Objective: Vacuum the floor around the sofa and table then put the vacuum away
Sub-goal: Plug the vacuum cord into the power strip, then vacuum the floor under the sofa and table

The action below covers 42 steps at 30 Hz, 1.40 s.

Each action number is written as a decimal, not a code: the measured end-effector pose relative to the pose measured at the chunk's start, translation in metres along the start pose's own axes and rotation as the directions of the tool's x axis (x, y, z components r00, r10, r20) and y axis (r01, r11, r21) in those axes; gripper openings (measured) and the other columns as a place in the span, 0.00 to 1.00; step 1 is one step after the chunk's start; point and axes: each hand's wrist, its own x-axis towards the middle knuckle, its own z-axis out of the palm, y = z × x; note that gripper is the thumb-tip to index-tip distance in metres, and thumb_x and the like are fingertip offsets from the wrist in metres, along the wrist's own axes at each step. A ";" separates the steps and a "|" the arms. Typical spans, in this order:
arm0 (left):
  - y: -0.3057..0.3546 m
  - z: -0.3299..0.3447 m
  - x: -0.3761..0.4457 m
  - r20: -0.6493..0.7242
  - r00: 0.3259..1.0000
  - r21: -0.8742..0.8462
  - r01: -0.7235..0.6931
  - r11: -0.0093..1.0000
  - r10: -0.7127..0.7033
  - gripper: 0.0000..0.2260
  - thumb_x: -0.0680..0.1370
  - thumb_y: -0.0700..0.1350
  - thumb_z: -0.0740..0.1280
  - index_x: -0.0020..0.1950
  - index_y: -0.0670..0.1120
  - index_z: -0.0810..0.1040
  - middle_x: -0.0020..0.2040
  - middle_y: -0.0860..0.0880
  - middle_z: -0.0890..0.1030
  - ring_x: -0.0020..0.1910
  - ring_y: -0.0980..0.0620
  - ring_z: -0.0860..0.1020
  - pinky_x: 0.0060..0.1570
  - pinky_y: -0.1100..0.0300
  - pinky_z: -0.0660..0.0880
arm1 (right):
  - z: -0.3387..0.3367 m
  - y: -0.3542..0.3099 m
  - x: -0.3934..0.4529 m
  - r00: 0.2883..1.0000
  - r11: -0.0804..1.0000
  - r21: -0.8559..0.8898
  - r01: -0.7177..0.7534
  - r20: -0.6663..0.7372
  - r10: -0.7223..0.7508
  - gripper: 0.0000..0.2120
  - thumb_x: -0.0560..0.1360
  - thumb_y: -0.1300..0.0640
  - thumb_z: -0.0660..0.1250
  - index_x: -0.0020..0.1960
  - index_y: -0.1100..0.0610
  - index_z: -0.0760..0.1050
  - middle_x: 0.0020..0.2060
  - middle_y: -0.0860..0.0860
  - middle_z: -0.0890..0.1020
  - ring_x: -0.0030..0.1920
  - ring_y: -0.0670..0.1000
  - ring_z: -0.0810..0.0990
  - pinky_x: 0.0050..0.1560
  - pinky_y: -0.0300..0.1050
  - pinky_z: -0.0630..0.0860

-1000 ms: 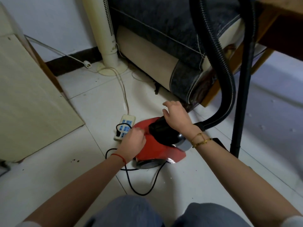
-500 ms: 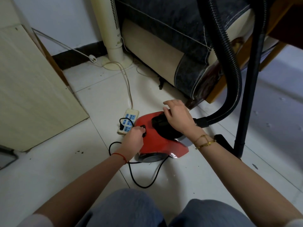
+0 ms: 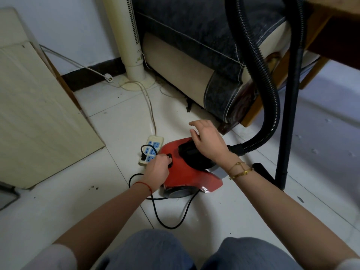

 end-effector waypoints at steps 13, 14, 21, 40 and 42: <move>0.078 -0.122 0.032 -0.437 0.833 -0.067 -0.407 0.911 0.340 0.21 0.76 0.38 0.60 0.70 0.42 0.71 0.65 0.44 0.75 0.64 0.45 0.73 0.61 0.50 0.73 | -0.087 0.003 -0.014 0.964 0.999 -0.020 0.051 -0.260 -0.054 0.14 0.80 0.54 0.59 0.64 0.56 0.72 0.58 0.51 0.78 0.59 0.52 0.75 0.60 0.47 0.73; 0.087 -0.136 0.032 -0.470 0.806 -0.042 -0.428 0.903 0.361 0.20 0.76 0.38 0.60 0.69 0.43 0.72 0.64 0.45 0.76 0.63 0.46 0.73 0.60 0.50 0.73 | -0.097 0.003 -0.014 0.954 0.998 -0.026 0.055 -0.295 -0.060 0.14 0.80 0.54 0.59 0.64 0.56 0.72 0.57 0.51 0.79 0.58 0.52 0.75 0.58 0.47 0.74; 0.142 -0.223 0.043 -0.668 0.585 0.134 -0.514 0.847 0.461 0.14 0.77 0.41 0.62 0.62 0.44 0.76 0.55 0.48 0.79 0.54 0.49 0.76 0.54 0.54 0.74 | -0.173 0.019 -0.008 0.807 0.999 -0.035 0.029 -0.589 -0.044 0.08 0.80 0.54 0.60 0.57 0.54 0.74 0.48 0.48 0.78 0.49 0.46 0.75 0.49 0.41 0.75; 0.279 -0.235 0.144 -0.407 0.537 0.380 -0.637 0.671 0.739 0.18 0.77 0.44 0.64 0.66 0.47 0.73 0.59 0.49 0.77 0.60 0.48 0.73 0.61 0.52 0.69 | -0.201 0.186 0.062 0.764 0.891 0.003 -0.455 -0.512 0.392 0.19 0.76 0.53 0.65 0.62 0.61 0.67 0.56 0.59 0.73 0.55 0.60 0.74 0.52 0.53 0.75; 0.285 -0.233 0.152 -0.381 0.536 0.381 -0.651 0.657 0.753 0.18 0.77 0.44 0.64 0.67 0.48 0.72 0.60 0.49 0.76 0.61 0.49 0.72 0.62 0.52 0.68 | -0.197 0.197 0.069 0.763 0.876 0.074 -0.476 -0.461 0.453 0.20 0.76 0.52 0.66 0.61 0.61 0.66 0.55 0.59 0.74 0.54 0.59 0.75 0.49 0.52 0.76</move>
